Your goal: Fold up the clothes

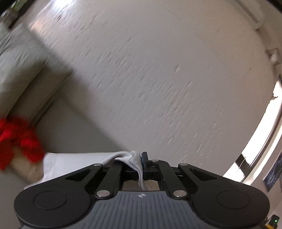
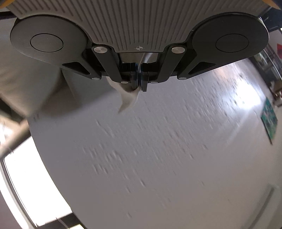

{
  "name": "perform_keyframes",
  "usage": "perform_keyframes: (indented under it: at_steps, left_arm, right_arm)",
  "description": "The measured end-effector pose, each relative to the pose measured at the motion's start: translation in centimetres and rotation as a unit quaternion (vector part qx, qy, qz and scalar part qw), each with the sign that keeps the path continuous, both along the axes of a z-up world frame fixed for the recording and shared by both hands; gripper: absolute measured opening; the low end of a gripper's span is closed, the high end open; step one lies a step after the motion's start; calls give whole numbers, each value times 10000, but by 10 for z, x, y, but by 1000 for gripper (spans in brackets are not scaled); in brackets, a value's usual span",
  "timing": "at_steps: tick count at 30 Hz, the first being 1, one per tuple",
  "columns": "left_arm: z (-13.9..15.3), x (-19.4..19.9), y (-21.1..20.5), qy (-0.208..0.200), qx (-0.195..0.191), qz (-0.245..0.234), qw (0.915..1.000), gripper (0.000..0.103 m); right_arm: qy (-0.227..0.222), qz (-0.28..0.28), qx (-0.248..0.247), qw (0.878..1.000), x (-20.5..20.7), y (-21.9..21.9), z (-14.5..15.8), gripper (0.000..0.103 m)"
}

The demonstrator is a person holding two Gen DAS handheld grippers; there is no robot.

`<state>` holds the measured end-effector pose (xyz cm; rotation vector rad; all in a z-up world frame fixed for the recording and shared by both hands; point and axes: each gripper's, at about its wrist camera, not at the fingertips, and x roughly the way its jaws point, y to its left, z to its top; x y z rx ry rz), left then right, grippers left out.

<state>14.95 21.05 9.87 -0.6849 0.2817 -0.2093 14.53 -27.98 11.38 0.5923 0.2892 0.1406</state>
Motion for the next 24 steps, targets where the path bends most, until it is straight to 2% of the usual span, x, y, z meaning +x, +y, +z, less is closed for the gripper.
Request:
perform_keyframes:
  at_steps: [4,8,10,11,14,20,22,24]
  left_arm:
    - [-96,-4,-5,1018,-6,81,9948,0]
    - [-187,-22,-5,2049,-255,277,9781,0]
    - [-209,-33,-6,2315,-295,327,9718,0]
    - [-216,-38,-7,2392,-319,315,9699,0]
    - [-212,-45,-13,2453,-105,273,9690,0]
    - [-186,-68,-26,2461,664,161,9668,0]
    - [-184,-74,-29,2587,1032,183,9602,0]
    - [-193,-80,-34,2882,1307,207,9484,0]
  right_arm:
    - [1028,-44,131,9946,15,4,-94,2]
    - [1967,-147,270,9800,7,3,-181,2]
    - [2411,-212,321,9697,-1,1,-221,2]
    - [2571,-234,346,9655,-6,0,-235,2]
    - [2817,-241,212,9590,-19,-1,-255,2]
    - [2791,-282,-54,9598,-41,1,-239,2]
    - [2795,-260,-134,9597,-52,-5,-234,2]
    - [2847,-238,-267,9580,-57,-7,-236,2]
